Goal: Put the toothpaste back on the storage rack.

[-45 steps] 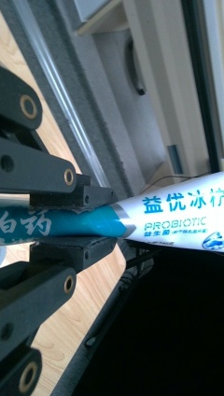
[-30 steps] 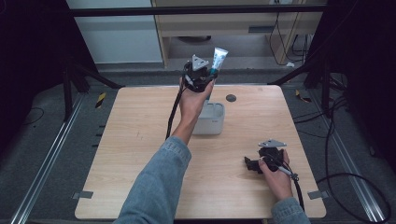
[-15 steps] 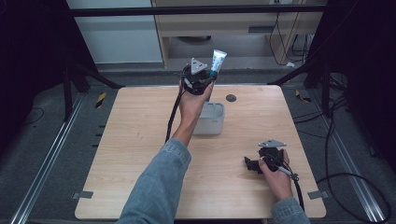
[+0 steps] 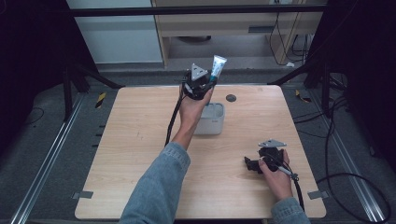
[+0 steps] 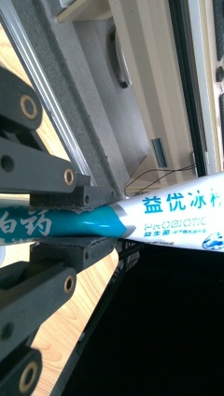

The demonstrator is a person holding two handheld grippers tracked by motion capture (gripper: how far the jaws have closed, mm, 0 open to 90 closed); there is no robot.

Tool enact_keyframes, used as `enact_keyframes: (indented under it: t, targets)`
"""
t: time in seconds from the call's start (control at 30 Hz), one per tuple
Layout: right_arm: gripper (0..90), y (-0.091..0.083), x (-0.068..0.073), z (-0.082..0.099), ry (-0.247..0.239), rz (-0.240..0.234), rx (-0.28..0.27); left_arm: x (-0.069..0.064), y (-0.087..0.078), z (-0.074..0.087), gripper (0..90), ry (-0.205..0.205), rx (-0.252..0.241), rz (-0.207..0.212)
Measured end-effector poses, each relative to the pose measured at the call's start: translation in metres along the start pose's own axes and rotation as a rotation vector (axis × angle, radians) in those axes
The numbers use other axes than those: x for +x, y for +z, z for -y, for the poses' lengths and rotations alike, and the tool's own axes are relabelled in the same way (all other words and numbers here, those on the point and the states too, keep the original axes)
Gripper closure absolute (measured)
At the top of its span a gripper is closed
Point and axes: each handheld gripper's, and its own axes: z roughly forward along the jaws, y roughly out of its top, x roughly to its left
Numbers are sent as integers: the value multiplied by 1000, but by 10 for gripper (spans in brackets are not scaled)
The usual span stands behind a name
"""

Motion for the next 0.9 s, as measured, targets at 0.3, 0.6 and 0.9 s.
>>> enact_keyframes:
  t: [0.3, 0.6, 0.9]
  targets:
    - [4, 0, 0, 0, 0, 0, 0, 0, -1, 15, 775, 5, 14, -13]
    - [4, 0, 0, 0, -1, 0, -1, 0, 4, 30, 774, 50, 53, -28]
    - [4, 0, 0, 0, 1, -1, -1, 2, 3, 39, 772, 43, 67, -21]
